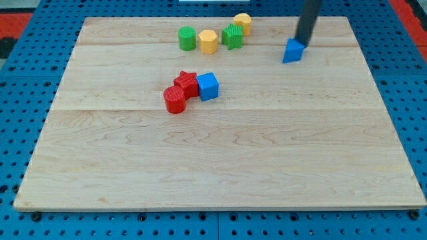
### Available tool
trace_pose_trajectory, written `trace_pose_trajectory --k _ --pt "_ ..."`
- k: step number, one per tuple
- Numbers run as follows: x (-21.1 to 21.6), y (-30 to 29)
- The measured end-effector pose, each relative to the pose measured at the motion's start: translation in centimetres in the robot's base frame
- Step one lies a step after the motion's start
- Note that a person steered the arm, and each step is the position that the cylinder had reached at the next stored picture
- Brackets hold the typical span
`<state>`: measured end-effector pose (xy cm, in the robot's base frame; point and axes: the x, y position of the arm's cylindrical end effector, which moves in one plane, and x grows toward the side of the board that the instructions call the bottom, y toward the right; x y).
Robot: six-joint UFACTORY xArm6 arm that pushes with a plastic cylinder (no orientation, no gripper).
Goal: Push the blue triangle towards the center
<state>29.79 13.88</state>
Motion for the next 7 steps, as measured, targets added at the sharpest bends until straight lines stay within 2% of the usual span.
trace_pose_trajectory --k 1,2,3,5,6,7 --pt "5.4 -2.1" --pt "7.8 -6.7" --pt "8.2 -12.1" --pt "9.0 -4.7" --pt "8.8 -4.7" --pt "5.8 -5.7"
